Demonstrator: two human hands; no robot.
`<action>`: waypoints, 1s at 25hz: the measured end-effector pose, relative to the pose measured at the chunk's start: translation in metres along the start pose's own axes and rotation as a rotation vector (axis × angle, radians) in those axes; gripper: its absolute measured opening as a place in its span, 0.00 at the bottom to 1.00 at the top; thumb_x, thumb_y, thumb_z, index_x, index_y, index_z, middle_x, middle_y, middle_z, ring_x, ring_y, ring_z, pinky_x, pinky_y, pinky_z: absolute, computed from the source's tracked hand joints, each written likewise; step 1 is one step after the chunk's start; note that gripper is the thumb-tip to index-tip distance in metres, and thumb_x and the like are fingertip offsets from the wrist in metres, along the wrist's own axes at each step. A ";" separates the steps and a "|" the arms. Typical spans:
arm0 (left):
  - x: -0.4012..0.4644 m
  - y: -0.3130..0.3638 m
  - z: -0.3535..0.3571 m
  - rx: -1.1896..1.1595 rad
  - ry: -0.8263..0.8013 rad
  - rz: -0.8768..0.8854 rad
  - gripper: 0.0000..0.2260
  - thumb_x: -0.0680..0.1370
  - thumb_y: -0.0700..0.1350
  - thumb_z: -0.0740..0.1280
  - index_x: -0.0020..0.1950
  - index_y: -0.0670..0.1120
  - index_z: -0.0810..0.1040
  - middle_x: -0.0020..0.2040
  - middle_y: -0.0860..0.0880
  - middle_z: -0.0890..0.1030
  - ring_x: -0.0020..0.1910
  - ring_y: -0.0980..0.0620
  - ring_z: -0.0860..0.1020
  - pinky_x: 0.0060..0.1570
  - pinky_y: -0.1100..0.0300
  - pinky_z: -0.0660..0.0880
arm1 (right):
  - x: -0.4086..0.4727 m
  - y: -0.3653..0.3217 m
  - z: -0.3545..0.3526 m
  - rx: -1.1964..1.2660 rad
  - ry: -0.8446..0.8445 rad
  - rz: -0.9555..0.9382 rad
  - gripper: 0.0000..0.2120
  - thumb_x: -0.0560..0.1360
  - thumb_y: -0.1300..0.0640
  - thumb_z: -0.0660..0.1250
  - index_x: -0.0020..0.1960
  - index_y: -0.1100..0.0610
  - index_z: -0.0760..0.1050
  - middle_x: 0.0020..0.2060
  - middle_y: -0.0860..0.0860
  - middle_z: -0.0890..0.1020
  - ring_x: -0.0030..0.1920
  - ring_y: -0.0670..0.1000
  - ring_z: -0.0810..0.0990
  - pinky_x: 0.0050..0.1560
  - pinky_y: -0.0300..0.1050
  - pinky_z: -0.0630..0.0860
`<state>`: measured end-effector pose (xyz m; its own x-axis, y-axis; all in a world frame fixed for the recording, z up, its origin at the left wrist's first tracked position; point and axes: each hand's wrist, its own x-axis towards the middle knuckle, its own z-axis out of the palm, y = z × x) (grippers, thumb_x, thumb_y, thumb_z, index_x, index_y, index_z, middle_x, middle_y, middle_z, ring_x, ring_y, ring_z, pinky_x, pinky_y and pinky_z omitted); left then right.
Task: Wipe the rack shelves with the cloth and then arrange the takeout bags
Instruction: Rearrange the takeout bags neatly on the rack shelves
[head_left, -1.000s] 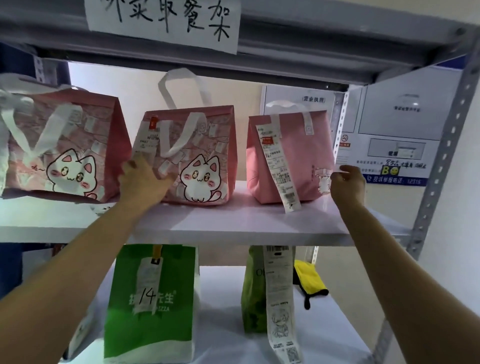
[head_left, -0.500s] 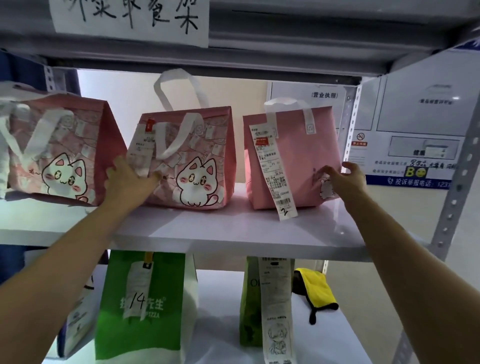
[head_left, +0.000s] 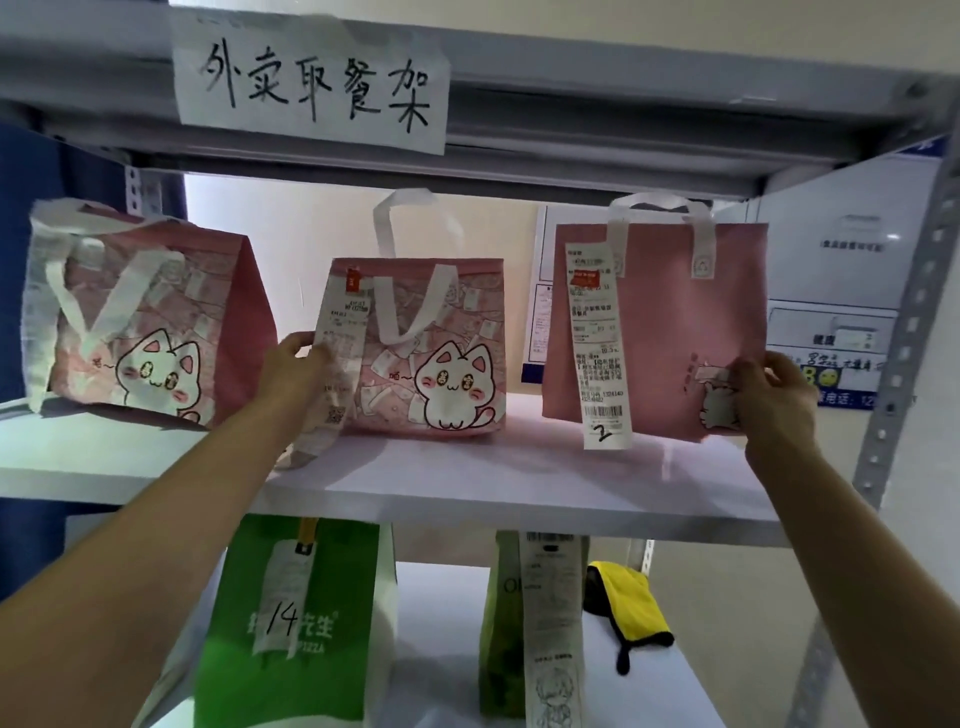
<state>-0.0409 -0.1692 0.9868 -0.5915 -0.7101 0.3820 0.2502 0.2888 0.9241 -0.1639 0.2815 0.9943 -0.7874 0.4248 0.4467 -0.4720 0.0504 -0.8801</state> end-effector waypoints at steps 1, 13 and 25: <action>-0.001 0.001 0.005 -0.040 -0.016 -0.026 0.10 0.80 0.44 0.64 0.60 0.52 0.78 0.56 0.43 0.83 0.47 0.42 0.82 0.42 0.54 0.77 | -0.004 -0.006 -0.008 0.007 0.000 -0.005 0.05 0.81 0.56 0.63 0.53 0.53 0.77 0.48 0.51 0.82 0.42 0.51 0.82 0.38 0.48 0.81; -0.039 0.020 0.102 -0.026 -0.175 -0.044 0.13 0.79 0.44 0.65 0.63 0.51 0.80 0.56 0.45 0.84 0.47 0.44 0.81 0.51 0.49 0.80 | -0.060 -0.048 -0.080 -0.080 0.084 -0.101 0.07 0.81 0.58 0.61 0.53 0.51 0.78 0.42 0.46 0.81 0.39 0.49 0.81 0.42 0.49 0.82; -0.072 0.029 0.179 0.054 -0.370 -0.006 0.14 0.81 0.42 0.65 0.67 0.50 0.77 0.61 0.46 0.82 0.47 0.40 0.82 0.52 0.47 0.80 | -0.093 -0.060 -0.101 -0.064 0.138 -0.086 0.06 0.79 0.54 0.64 0.51 0.50 0.79 0.46 0.52 0.84 0.42 0.54 0.83 0.42 0.53 0.83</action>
<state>-0.1282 0.0055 0.9876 -0.8323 -0.4349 0.3436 0.2103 0.3258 0.9218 -0.0223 0.3303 0.9892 -0.6816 0.5359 0.4982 -0.5058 0.1469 -0.8501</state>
